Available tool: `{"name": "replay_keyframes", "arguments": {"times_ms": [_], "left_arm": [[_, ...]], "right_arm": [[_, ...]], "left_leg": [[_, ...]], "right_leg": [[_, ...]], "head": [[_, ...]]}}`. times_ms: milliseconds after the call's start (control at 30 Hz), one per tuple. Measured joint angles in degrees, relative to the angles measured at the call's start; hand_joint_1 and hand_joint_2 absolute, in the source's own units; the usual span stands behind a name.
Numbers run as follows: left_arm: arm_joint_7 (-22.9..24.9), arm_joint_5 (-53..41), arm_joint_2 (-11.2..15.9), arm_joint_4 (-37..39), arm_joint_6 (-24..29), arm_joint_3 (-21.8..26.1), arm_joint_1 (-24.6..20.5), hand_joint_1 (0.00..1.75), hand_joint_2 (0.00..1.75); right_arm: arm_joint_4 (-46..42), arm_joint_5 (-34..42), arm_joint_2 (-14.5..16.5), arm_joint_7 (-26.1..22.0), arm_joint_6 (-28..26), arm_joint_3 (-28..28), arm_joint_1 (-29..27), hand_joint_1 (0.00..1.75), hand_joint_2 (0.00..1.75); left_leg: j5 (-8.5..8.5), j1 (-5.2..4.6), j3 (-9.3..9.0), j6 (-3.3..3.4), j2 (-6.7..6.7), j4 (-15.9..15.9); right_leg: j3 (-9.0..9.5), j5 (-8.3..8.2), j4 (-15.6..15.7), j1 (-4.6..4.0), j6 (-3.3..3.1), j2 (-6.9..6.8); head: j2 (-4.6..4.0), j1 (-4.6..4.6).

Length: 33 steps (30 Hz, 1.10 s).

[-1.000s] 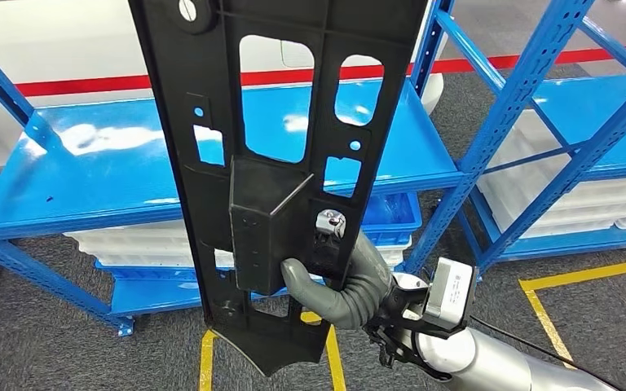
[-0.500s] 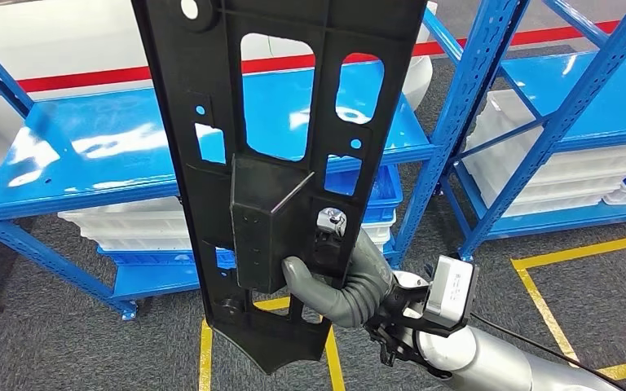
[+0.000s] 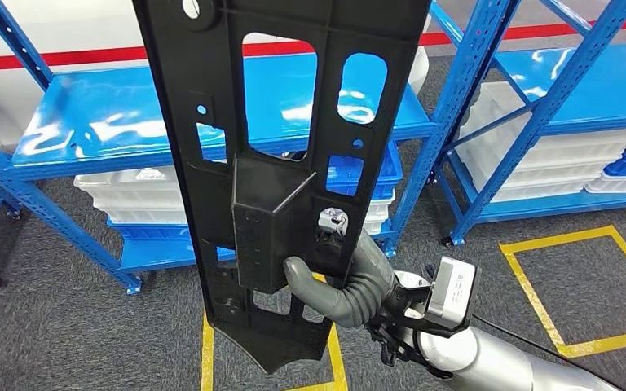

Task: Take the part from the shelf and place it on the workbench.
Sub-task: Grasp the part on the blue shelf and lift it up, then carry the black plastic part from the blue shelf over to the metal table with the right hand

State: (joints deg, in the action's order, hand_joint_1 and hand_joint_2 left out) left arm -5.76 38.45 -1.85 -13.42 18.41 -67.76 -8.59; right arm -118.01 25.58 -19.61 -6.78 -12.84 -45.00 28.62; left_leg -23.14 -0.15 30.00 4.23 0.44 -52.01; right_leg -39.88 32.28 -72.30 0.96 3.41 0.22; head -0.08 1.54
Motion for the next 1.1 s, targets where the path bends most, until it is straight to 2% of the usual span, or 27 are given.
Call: {"name": "replay_keyframes", "arguments": {"times_ms": [33, 67, 100, 167, 200, 233, 300, 333, 367, 433, 467, 500, 533, 567, 600, 633, 700, 733, 800, 833, 867, 933, 967, 1000, 1033, 1067, 1100], "left_arm": [[-0.03, 0.03, -0.01, 0.0, 0.01, 0.0, 0.0, 0.0, 1.75], [-0.05, 0.07, -0.02, 0.0, 0.03, 0.0, -0.02, 0.0, 1.75], [-0.08, 0.11, -0.01, 0.0, 0.06, 0.0, -0.04, 0.0, 1.75], [-0.11, 0.15, -0.02, 0.0, 0.14, 0.02, -0.06, 0.0, 1.75], [-0.13, 0.16, -0.02, 0.0, 0.19, 0.03, -0.07, 0.0, 1.75], [-0.15, 0.2, -0.01, 0.0, 0.24, 0.04, -0.08, 0.0, 1.75], [-0.18, 0.38, 0.08, 0.02, 0.39, 0.07, -0.06, 0.0, 1.75], [-0.24, 0.52, 0.13, 0.03, 0.48, 0.09, -0.07, 0.0, 1.75], [-0.32, 0.64, 0.16, 0.04, 0.55, 0.13, -0.1, 0.0, 1.75], [-0.46, 0.81, 0.18, 0.04, 0.63, 0.29, -0.24, 0.0, 1.75], [-0.48, 0.86, 0.18, 0.04, 0.65, 0.4, -0.31, 0.0, 1.75], [-0.49, 0.9, 0.19, 0.04, 0.65, 0.5, -0.33, 0.0, 1.75], [-0.49, 0.92, 0.19, 0.04, 0.65, 0.56, -0.28, 0.0, 1.75], [-0.49, 0.91, 0.19, 0.04, 0.65, 0.58, -0.19, 0.0, 1.75], [-0.49, 0.87, 0.19, 0.04, 0.64, 0.59, -0.07, 0.0, 1.75], [-0.49, 0.83, 0.19, 0.04, 0.64, 0.59, 0.04, 0.0, 1.75], [-0.5, 0.79, 0.17, 0.04, 0.68, 0.59, 0.09, 0.0, 1.75], [-0.51, 0.78, 0.17, 0.04, 0.7, 0.59, 0.08, 0.0, 1.75], [-0.52, 0.79, 0.09, 0.04, 0.7, 0.59, 0.27, 0.0, 1.75], [-0.52, 0.8, 0.07, 0.04, 0.7, 0.59, 0.46, 0.0, 1.75], [-0.51, 0.81, 0.04, 0.04, 0.7, 0.59, 0.63, 0.0, 1.75], [-0.51, 0.81, 0.07, 0.04, 0.7, 0.59, 0.82, 0.0, 1.75], [-0.51, 0.81, 0.07, 0.04, 0.7, 0.59, 0.89, 0.0, 1.75], [-0.51, 0.8, 0.06, 0.04, 0.69, 0.59, 0.96, 0.0, 1.75], [-0.51, 0.8, 0.05, 0.04, 0.69, 0.59, 1.04, 0.0, 1.75], [-0.51, 0.8, 0.05, 0.04, 0.69, 0.59, 1.1, 0.0, 1.75], [-0.51, 0.8, 0.05, 0.04, 0.69, 0.59, 1.13, 0.0, 1.75]], "right_arm": [[0.0, 0.0, -0.02, 0.0, -0.01, 0.0, -0.04, 1.75, 1.75], [0.0, 0.0, -0.05, 0.01, -0.02, 0.0, -0.06, 1.75, 1.75], [-0.01, -0.01, -0.07, 0.0, -0.02, 0.02, -0.05, 1.75, 1.75], [-0.11, -0.01, -0.09, -0.02, -0.03, 0.1, 0.05, 1.75, 1.75], [-0.18, -0.01, -0.1, -0.05, -0.03, 0.19, 0.1, 1.75, 1.75], [-0.25, -0.01, -0.12, -0.07, -0.06, 0.26, 0.11, 1.75, 1.75], [-0.28, -0.01, -0.19, -0.09, -0.15, 0.37, -0.01, 1.75, 1.75], [-0.3, -0.02, -0.22, -0.08, -0.2, 0.42, -0.07, 1.75, 1.75], [-0.31, -0.02, -0.25, -0.07, -0.25, 0.48, -0.09, 1.75, 1.75], [-0.38, -0.08, -0.28, -0.04, -0.39, 0.67, -0.1, 1.75, 1.75], [-0.41, -0.11, -0.32, -0.01, -0.5, 0.74, -0.12, 1.75, 1.75], [-0.45, -0.15, -0.36, 0.04, -0.62, 0.79, -0.15, 1.75, 1.75], [-0.5, -0.17, -0.41, 0.1, -0.74, 0.81, -0.2, 1.75, 1.75], [-0.58, -0.19, -0.49, 0.15, -0.84, 0.86, -0.27, 1.75, 1.75], [-0.74, -0.19, -0.59, 0.2, -0.93, 0.93, -0.36, 1.75, 1.75], [-0.95, -0.2, -0.7, 0.23, -0.99, 1.05, -0.44, 1.75, 1.75], [-1.41, -0.22, -0.92, 0.27, -1.07, 1.4, -0.56, 1.75, 1.75], [-1.6, -0.22, -1.01, 0.31, -1.11, 1.57, -0.6, 1.75, 1.75], [-1.83, -0.04, -1.28, 0.43, -1.2, 1.88, -0.87, 1.75, 1.75], [-1.91, 0.13, -1.45, 0.52, -1.22, 2.04, -1.08, 1.75, 1.75], [-1.99, 0.3, -1.64, 0.59, -1.24, 2.21, -1.31, 1.75, 1.75], [-2.15, 0.5, -1.93, 0.66, -1.3, 2.47, -1.68, 1.75, 1.75], [-2.19, 0.58, -2.05, 0.67, -1.32, 2.52, -1.88, 1.75, 1.75], [-2.21, 0.67, -2.19, 0.67, -1.34, 2.55, -2.07, 1.75, 1.75], [-2.21, 0.76, -2.34, 0.68, -1.36, 2.58, -2.25, 1.75, 1.75], [-2.24, 0.86, -2.48, 0.68, -1.37, 2.62, -2.36, 1.75, 1.75], [-2.3, 0.91, -2.6, 0.68, -1.37, 2.68, -2.42, 1.75, 1.75]], "left_leg": [[0.59, -0.03, 0.96, -0.07, 0.03, -0.23], [1.12, -0.02, 1.89, -0.2, 0.04, -0.55], [1.56, -0.02, 2.69, -0.38, 0.04, -0.95], [2.24, -0.22, 3.82, -0.84, -0.01, -1.83], [2.66, -0.29, 4.17, -1.13, -0.02, -2.09], [3.14, -0.37, 4.46, -1.45, -0.02, -2.24], [3.0, -0.2, 5.21, -2.18, -0.05, -2.68], [1.43, -0.08, 5.84, -2.59, -0.1, -3.84], [-1.02, 0.07, 6.59, -2.97, -0.14, -5.84], [-7.09, 0.26, 8.21, -3.66, -0.18, -13.02], [-8.69, 0.3, 8.61, -3.89, -0.18, -16.67], [-8.85, 0.32, 8.55, -3.99, -0.18, -19.42], [-7.28, 0.33, 7.78, -3.98, -0.18, -20.28], [-4.95, 0.33, 6.2, -3.86, -0.18, -19.26], [-3.08, 0.32, 3.82, -3.65, -0.21, -16.36], [-2.54, 0.22, 0.58, -3.36, -0.27, -11.8], [-4.48, -0.05, -5.04, -2.55, -0.43, -2.82], [-5.47, -0.25, -6.4, -2.14, -0.49, -0.26], [-5.3, -0.2, -6.13, -1.22, -0.37, 0.58], [-4.88, -0.14, -5.76, -0.71, -0.24, 0.59], [-4.41, -0.05, -5.36, -0.24, -0.09, 0.64], [-3.64, -0.18, -4.48, 0.26, 0.14, 0.58], [-3.31, -0.26, -4.04, 0.33, 0.3, 0.54], [-3.07, -0.32, -3.68, 0.35, 0.47, 0.46], [-2.94, -0.35, -3.44, 0.34, 0.71, 0.36], [-2.9, -0.37, -3.29, 0.31, 1.01, 0.21], [-2.95, -0.38, -3.28, 0.21, 1.27, 0.01]], "right_leg": [[1.16, -1.66, -0.16, 0.01, -0.01, 0.0], [3.33, -3.57, 1.79, 0.02, -0.06, -0.01], [6.51, -4.68, 5.63, 0.03, -0.14, -0.03], [13.1, -4.08, 15.01, -0.15, -0.41, -0.05], [15.01, -3.26, 18.03, -0.28, -0.63, -0.05], [15.61, -2.92, 19.43, -0.44, -0.92, -0.03], [14.53, -3.67, 19.29, -0.29, -1.77, -0.15], [13.79, -4.31, 19.23, -0.19, -2.24, -0.24], [13.03, -5.0, 19.25, -0.07, -2.6, -0.33], [11.27, -6.42, 19.18, -0.15, -2.96, -0.38], [10.29, -7.1, 19.14, -0.2, -2.96, -0.36], [9.24, -7.79, 19.06, -0.24, -2.94, -0.33], [8.23, -8.42, 18.96, -0.28, -2.87, -0.29], [7.24, -9.04, 18.85, -0.3, -2.75, -0.23], [6.43, -9.65, 18.75, -0.32, -2.58, -0.17], [5.81, -10.17, 18.64, -0.42, -2.36, -0.13], [5.21, -11.14, 18.57, -0.6, -1.86, -0.15], [5.06, -11.6, 18.6, -0.64, -1.59, -0.19], [4.59, -11.85, 18.32, -0.52, -1.01, -0.21], [4.0, -10.91, 17.16, -0.43, -0.79, -0.2], [2.95, -9.12, 14.71, -0.38, -0.6, -0.18], [-0.25, -4.17, 6.29, -0.28, -0.35, -0.18], [-1.6, -2.33, 2.24, -0.27, -0.23, -0.18], [-2.08, -1.45, -0.12, -0.28, -0.16, -0.19], [-1.21, -1.79, 0.17, -0.28, -0.18, -0.22], [0.87, -3.07, 2.91, -0.29, -0.26, -0.33], [3.77, -4.87, 7.36, -0.32, -0.4, -0.81]], "head": [[0.01, 0.0], [0.01, 0.0], [0.01, 0.01], [0.01, 0.0], [0.0, 0.0], [0.0, 0.0], [0.0, -0.03], [0.0, -0.06], [0.0, -0.1], [0.0, -0.14], [0.0, -0.15], [0.01, -0.15], [0.0, -0.15], [0.0, -0.15], [0.0, -0.15], [0.0, -0.15], [0.0, -0.11], [0.0, -0.09], [0.0, -0.07], [-0.01, -0.04], [-0.01, -0.02], [-0.01, 0.04], [0.0, 0.04], [0.0, 0.04], [0.0, 0.04], [0.0, 0.04], [0.0, 0.04]]}}
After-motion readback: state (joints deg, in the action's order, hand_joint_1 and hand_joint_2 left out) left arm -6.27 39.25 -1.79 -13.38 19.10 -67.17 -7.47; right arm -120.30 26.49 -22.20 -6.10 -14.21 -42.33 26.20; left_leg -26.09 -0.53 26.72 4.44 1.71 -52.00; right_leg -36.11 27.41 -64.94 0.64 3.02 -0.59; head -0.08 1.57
